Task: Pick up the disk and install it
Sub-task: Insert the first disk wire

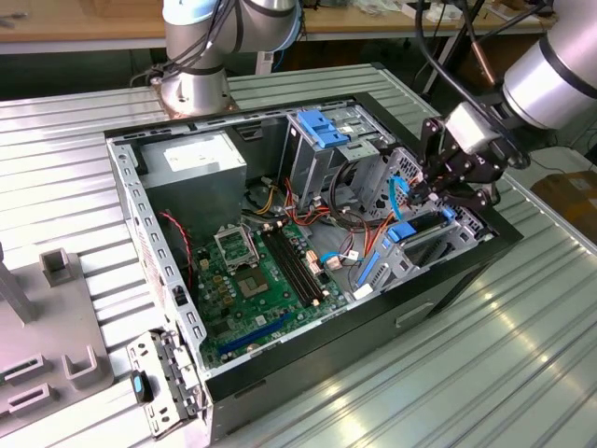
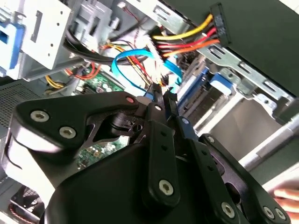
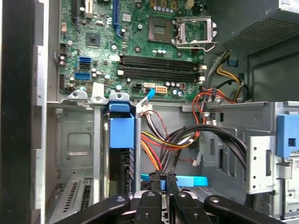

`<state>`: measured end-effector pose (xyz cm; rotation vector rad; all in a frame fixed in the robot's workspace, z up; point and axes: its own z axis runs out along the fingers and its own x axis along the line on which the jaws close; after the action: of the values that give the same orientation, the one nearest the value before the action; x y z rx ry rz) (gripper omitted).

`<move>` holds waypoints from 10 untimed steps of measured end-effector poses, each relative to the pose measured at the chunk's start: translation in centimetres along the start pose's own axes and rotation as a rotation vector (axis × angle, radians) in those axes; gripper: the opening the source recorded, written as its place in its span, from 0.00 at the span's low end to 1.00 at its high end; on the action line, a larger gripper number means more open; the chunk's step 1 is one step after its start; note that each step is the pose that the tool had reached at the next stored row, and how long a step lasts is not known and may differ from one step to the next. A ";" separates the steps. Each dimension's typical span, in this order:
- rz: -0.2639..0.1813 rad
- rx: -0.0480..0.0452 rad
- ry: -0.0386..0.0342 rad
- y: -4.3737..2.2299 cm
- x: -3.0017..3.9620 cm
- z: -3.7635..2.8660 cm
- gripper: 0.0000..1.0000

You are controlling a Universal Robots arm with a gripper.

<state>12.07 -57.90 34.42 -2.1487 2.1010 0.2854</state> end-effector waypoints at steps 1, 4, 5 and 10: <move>0.001 -0.0004 0.0258 0.01 -0.02 -0.06 0.16; 0.005 -0.0016 0.1079 0.03 -0.17 -0.58 0.16; 0.006 -0.0019 0.1256 0.03 -0.18 -0.59 0.16; 0.006 -0.0021 0.1353 0.03 -0.18 -0.59 0.16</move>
<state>12.06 -57.85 35.04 -2.2214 2.1788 0.1465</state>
